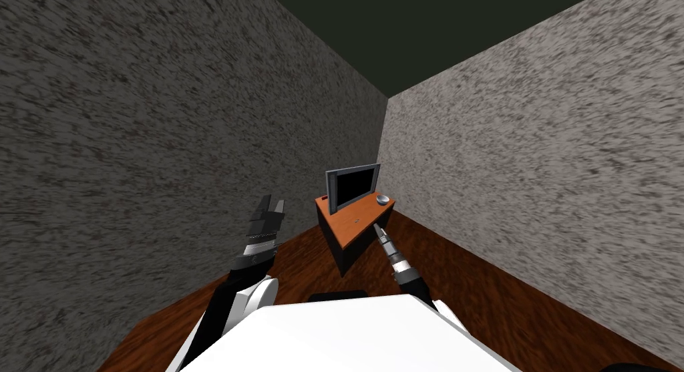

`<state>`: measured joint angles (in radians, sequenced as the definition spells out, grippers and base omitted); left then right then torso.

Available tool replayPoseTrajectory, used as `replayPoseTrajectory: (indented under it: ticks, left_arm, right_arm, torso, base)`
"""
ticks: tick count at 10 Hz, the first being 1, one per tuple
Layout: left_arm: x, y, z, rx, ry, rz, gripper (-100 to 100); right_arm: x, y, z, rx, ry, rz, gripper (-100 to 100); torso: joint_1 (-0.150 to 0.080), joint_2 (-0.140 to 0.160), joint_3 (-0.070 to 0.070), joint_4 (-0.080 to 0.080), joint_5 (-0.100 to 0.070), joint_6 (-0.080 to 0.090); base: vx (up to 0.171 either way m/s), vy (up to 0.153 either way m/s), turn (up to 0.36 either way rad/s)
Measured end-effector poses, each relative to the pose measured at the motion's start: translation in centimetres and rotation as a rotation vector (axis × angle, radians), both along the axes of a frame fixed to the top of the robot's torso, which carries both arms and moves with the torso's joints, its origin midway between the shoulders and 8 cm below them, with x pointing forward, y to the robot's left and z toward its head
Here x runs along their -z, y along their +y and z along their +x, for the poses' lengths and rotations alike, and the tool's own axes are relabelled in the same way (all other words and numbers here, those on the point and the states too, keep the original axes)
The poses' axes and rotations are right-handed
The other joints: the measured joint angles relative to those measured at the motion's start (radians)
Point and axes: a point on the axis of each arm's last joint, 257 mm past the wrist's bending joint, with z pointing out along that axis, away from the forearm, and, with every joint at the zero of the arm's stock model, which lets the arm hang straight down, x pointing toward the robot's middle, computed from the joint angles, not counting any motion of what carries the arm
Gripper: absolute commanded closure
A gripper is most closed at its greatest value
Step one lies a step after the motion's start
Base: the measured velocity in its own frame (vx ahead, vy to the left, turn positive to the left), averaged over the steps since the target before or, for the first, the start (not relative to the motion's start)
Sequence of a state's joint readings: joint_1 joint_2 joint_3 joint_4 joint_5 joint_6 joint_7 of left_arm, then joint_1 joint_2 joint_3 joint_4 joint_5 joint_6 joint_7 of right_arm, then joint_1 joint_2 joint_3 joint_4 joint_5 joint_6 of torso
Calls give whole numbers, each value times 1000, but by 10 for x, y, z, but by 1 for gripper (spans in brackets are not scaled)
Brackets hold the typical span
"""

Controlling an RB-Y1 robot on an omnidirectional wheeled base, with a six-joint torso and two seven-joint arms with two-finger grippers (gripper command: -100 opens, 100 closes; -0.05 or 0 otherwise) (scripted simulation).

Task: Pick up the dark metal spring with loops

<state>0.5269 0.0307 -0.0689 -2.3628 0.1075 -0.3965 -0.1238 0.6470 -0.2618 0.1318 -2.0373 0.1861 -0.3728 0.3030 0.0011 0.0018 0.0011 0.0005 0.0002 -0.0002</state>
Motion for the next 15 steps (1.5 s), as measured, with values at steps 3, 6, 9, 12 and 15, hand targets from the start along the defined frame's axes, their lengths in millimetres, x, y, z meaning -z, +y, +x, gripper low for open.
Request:
replayPoseTrajectory:
  ticks: [3,6,9,12,15]
  left_arm:
    - [0,0,0,0,0,0,0]
    - [0,0,0,0,0,0,0]
    - [0,0,0,0,0,0,0]
    - [0,0,0,0,0,0,0]
    - [0,0,0,0,0,0,0]
  right_arm:
    - [50,2,-7,-16,104,-97,-100]
    - [98,6,-20,-52,208,-223,-100]
    - [141,0,-30,-80,287,-311,-100]
    - [186,-3,-55,-125,379,-433,-100]
    - [220,-16,-75,-169,447,-539,-100]
  torso:
    - [0,-1,0,0,0,0]
    - [1,-2,-1,0,0,0]
    - [0,-2,-1,0,0,0]
    - [1,-3,-2,-1,0,0]
    - [0,-3,-2,-1,0,0]
  base:
    - [-17,23,90]
    - [-2,28,84]
    - [7,21,76]
    - [22,48,133]
    - [25,35,77]
